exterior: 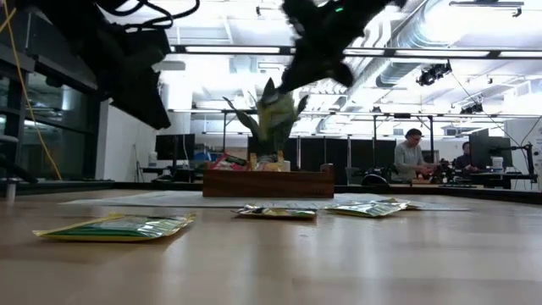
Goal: Pick & Place Tea
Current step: Put the yellow tea bag into the right section of the wooden organizer
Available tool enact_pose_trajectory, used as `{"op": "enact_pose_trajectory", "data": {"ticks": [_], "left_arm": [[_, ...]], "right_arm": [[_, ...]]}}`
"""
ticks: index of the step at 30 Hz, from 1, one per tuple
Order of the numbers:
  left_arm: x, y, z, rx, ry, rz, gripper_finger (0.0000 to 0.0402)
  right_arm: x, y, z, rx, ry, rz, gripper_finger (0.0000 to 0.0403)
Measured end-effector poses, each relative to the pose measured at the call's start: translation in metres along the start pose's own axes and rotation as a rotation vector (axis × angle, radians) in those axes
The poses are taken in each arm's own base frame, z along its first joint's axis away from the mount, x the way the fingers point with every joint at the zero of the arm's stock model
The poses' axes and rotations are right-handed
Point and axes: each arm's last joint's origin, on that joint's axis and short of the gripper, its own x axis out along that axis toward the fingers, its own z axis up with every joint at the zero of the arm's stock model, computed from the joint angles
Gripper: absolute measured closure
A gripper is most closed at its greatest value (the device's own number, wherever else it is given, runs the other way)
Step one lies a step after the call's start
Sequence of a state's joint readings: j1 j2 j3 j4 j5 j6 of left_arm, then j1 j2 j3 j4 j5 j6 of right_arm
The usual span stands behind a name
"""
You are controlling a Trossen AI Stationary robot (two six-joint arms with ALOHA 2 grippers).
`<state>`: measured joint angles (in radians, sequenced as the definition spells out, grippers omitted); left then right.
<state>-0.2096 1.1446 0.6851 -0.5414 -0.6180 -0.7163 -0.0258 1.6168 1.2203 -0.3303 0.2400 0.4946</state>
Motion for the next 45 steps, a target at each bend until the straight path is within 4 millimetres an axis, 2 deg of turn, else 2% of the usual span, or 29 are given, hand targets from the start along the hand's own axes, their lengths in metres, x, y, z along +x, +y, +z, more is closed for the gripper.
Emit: {"op": "enact_pose_trajectory", "data": {"ticks": [3, 9, 12, 16, 18, 27, 34, 39, 45], "left_arm": [[-0.003, 0.003, 0.0, 0.007, -0.012, 0.016, 0.0238], [-0.004, 0.003, 0.002, -0.002, -0.028, 0.015, 0.0238], [-0.004, 0.003, 0.002, 0.001, -0.026, 0.017, 0.0238], [-0.004, 0.003, 0.003, -0.006, -0.031, 0.012, 0.0238], [-0.004, 0.002, 0.003, -0.01, -0.035, 0.01, 0.0238], [-0.004, 0.001, 0.004, -0.023, -0.043, -0.01, 0.0238], [-0.004, -0.001, 0.006, -0.041, -0.057, -0.028, 0.0238], [-0.004, -0.002, 0.008, -0.057, -0.069, -0.048, 0.0238], [-0.004, -0.003, 0.008, -0.058, -0.063, -0.057, 0.0238]], "right_arm": [[-0.025, -0.013, -0.009, 0.034, -0.019, -0.052, 0.0403], [-0.063, -0.053, -0.057, 0.162, -0.122, -0.106, 0.0403], [-0.074, -0.069, -0.072, 0.163, -0.244, -0.068, 0.0403], [-0.078, -0.086, -0.079, 0.056, -0.401, 0.025, 0.0403], [-0.077, -0.096, -0.08, 0.02, -0.44, 0.029, 0.0403], [-0.055, -0.137, -0.074, -0.11, -0.382, 0.055, 0.0403], [-0.036, -0.168, -0.068, -0.142, -0.372, 0.108, 0.0403], [-0.019, -0.183, -0.063, -0.154, -0.355, 0.157, 0.0403], [0.007, -0.19, -0.039, -0.208, -0.318, 0.219, 0.0403]]}}
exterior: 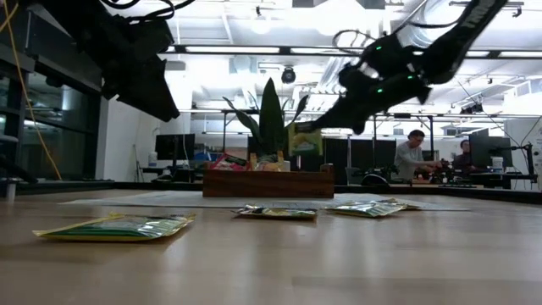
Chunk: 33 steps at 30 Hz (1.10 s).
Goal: Pick & Place Tea
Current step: Put the yellow tea bag into the right section of the wooden organizer
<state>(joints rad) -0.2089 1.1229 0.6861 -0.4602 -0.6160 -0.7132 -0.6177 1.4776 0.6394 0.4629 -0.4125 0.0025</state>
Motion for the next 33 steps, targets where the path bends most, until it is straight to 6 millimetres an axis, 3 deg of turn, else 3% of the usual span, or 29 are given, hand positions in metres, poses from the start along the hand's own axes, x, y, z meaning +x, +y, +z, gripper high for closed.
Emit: {"op": "enact_pose_trajectory", "data": {"ticks": [8, 18, 33], "left_arm": [[0.0, 0.0, 0.0, -0.007, 0.003, -0.006, 0.0238], [0.0, 0.0, 0.0, -0.029, 0.004, -0.007, 0.0238], [0.0, 0.0, 0.0, -0.029, 0.003, -0.007, 0.0238]], "right_arm": [[0.024, -0.019, 0.004, -0.006, 0.105, 0.025, 0.0403], [0.017, -0.035, -0.001, 0.006, 0.155, -0.011, 0.0403], [0.02, -0.033, -0.005, 0.023, 0.176, 0.014, 0.0403]]}}
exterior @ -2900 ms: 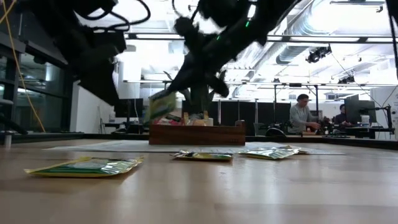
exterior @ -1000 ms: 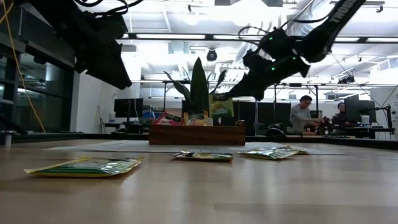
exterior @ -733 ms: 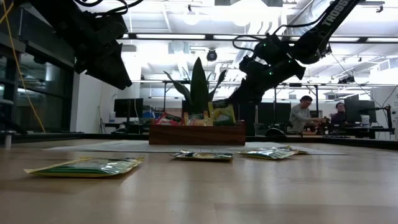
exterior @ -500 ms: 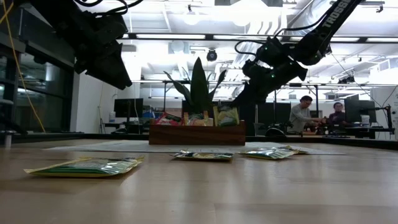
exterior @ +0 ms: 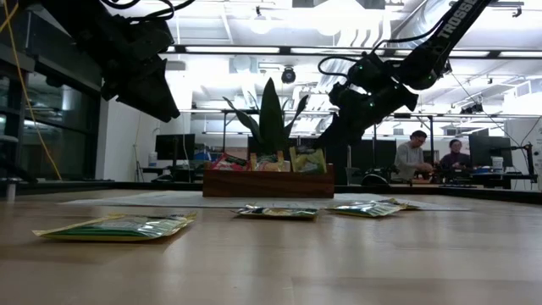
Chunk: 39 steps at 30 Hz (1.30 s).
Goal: Pick & Place Tea
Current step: Put the yellow tea bag into the right section of the wooden organizer
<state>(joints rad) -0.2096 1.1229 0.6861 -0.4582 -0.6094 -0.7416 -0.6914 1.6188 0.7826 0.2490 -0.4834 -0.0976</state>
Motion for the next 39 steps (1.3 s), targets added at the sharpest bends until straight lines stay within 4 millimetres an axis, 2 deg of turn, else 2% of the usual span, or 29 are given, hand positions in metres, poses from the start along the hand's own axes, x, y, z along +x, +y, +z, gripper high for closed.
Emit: {"op": "enact_pose_trajectory", "data": {"ticks": [18, 21, 31, 35, 39], "left_arm": [[0.0, 0.0, 0.0, 0.005, 0.0, 0.0, 0.0238], [0.0, 0.0, 0.0, 0.012, 0.001, 0.0, 0.0238], [0.0, 0.0, -0.001, 0.016, 0.011, -0.005, 0.0238], [0.0, 0.0, -0.001, 0.039, 0.03, -0.025, 0.0238], [0.0, -0.001, -0.001, 0.042, 0.035, -0.03, 0.0238]], "right_arm": [[0.004, 0.008, 0.001, 0.026, -0.003, 0.012, 0.0396], [0.004, 0.008, 0.001, 0.03, -0.002, -0.002, 0.0368], [0.001, 0.008, 0.005, 0.07, -0.013, -0.049, 0.0241], [-0.011, 0.013, 0.014, 0.093, -0.04, -0.048, 0.0215], [-0.031, 0.023, 0.022, 0.13, -0.026, -0.046, 0.0211]]}}
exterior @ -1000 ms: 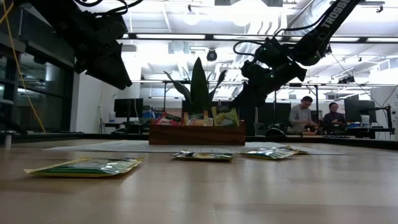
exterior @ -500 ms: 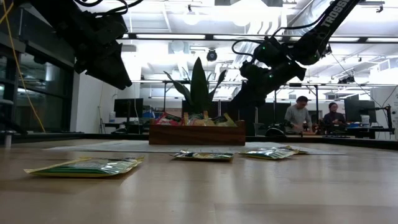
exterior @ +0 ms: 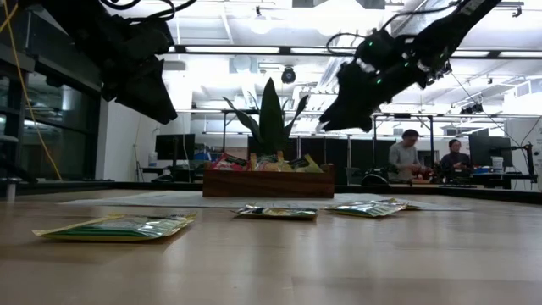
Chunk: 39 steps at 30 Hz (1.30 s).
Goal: Pick & Place Tea
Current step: Put the yellow tea bag into the right section of the wooden organizer
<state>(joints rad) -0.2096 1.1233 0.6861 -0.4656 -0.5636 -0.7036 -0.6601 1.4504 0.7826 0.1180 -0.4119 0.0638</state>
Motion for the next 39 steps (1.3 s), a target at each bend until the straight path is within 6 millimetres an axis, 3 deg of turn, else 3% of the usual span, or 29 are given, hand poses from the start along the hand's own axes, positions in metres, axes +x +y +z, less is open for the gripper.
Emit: {"op": "enact_pose_trajectory", "data": {"ticks": [4, 9, 14, 19, 23, 32, 39], "left_arm": [[0.0, -0.003, 0.001, 0.023, 0.01, -0.049, 0.0238], [0.004, -0.022, 0.015, 0.148, -0.089, -0.28, 0.0238], [0.033, -0.027, 0.034, 0.183, -0.17, -0.345, 0.0238], [0.071, -0.029, 0.06, 0.203, -0.101, -0.447, 0.0238], [0.091, -0.045, 0.078, 0.283, -0.08, -0.533, 0.0238], [0.132, -0.1, 0.106, 0.502, 0.009, -0.567, 0.0238], [0.16, -0.13, 0.117, 0.563, 0.003, -0.548, 0.0238]], "right_arm": [[-0.021, 0.016, -0.001, 0.044, 0.079, 0.026, 0.021], [-0.032, 0.042, -0.016, 0.066, 0.258, 0.047, 0.021], [-0.03, 0.065, -0.028, 0.076, 0.371, 0.037, 0.021], [-0.027, 0.082, -0.034, 0.082, 0.41, 0.027, 0.021], [-0.027, 0.093, -0.041, 0.075, 0.456, -0.004, 0.021], [-0.021, 0.099, -0.091, 0.191, 0.512, -0.034, 0.021], [-0.019, 0.098, -0.11, 0.244, 0.482, -0.027, 0.021]]}}
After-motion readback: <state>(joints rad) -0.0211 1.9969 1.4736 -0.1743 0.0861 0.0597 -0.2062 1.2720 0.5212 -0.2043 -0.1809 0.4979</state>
